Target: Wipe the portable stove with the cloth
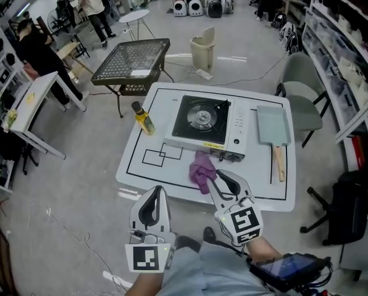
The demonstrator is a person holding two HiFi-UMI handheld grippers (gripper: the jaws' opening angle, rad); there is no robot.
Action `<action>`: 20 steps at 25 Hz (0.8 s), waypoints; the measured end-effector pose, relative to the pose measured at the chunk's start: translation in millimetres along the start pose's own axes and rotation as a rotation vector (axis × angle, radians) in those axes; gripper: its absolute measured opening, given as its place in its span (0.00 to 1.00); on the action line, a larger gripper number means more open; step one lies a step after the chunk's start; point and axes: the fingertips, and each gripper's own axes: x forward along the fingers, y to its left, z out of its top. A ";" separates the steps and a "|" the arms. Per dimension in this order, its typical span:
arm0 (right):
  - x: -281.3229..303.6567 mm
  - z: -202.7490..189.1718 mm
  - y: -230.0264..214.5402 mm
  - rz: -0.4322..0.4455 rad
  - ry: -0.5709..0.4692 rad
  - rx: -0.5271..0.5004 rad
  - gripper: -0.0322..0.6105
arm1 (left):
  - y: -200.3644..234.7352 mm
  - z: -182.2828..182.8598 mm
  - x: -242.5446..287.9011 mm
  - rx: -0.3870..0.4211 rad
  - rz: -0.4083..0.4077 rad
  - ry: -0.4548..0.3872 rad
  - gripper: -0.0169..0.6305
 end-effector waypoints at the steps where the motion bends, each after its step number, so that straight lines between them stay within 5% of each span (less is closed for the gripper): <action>1: 4.5 -0.2 1.4 0.016 0.003 -0.009 0.25 | 1.8 -0.3 3.3 -0.001 0.001 -0.006 0.05; 3: 13.9 -4.1 3.8 0.047 0.016 -0.013 0.37 | 5.2 -3.4 10.7 -0.012 -0.001 -0.009 0.05; 11: 66.8 -39.2 -5.4 0.076 0.116 0.029 0.42 | 29.3 -39.2 59.9 -0.037 -0.053 0.050 0.05; 20: 128.7 -122.3 -37.1 -0.049 0.315 0.159 0.44 | 68.9 -104.6 120.3 -0.079 -0.131 0.198 0.05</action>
